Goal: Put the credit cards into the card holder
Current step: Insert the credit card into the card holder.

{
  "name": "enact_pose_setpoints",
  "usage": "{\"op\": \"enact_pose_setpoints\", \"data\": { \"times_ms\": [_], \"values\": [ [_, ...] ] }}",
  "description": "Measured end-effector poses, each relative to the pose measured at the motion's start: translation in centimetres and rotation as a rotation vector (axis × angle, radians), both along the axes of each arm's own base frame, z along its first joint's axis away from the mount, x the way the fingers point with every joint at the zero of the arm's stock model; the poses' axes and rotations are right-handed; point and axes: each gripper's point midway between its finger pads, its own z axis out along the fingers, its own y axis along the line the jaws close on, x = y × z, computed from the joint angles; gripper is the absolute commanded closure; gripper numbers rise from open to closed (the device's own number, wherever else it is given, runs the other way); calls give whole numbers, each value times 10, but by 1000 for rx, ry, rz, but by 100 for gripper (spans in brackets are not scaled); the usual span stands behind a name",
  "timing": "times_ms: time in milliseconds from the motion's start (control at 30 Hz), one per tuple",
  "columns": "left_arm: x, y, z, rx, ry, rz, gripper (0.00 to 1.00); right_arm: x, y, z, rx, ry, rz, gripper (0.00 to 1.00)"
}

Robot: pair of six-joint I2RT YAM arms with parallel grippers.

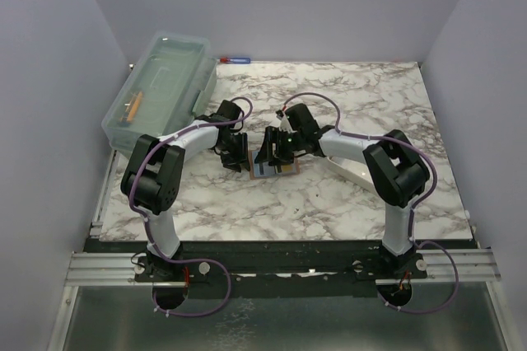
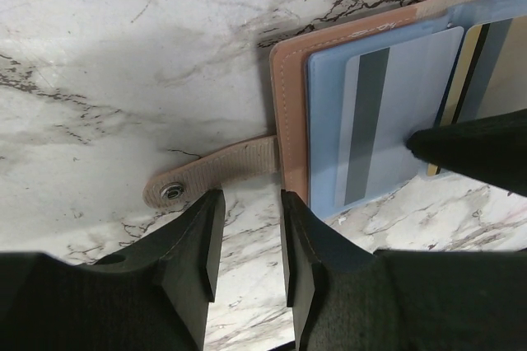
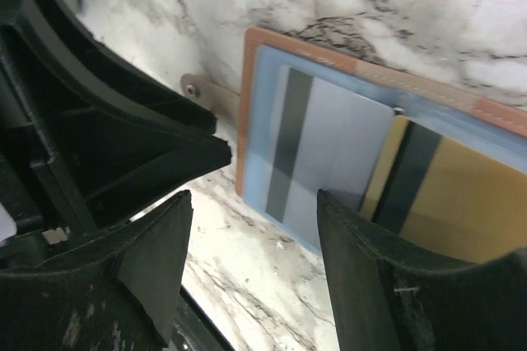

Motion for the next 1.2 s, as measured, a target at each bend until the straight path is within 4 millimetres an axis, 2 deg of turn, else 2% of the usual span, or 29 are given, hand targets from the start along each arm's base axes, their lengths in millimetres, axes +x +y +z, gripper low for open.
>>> {"op": "enact_pose_setpoints", "data": {
  "times_ms": [167,433,733,1200],
  "values": [
    [0,0,0,0,0,0,62,-4,4,2,35,10,15,33],
    [0,0,0,-2,2,-1,62,-4,-15,-8,-78,19,-41,29],
    [-1,-1,0,-5,2,-2,62,1,-15,-6,-131,-11,-54,28],
    [-1,-1,0,-5,3,-2,62,-2,7,10,10,-33,19,24]
  ]
}}
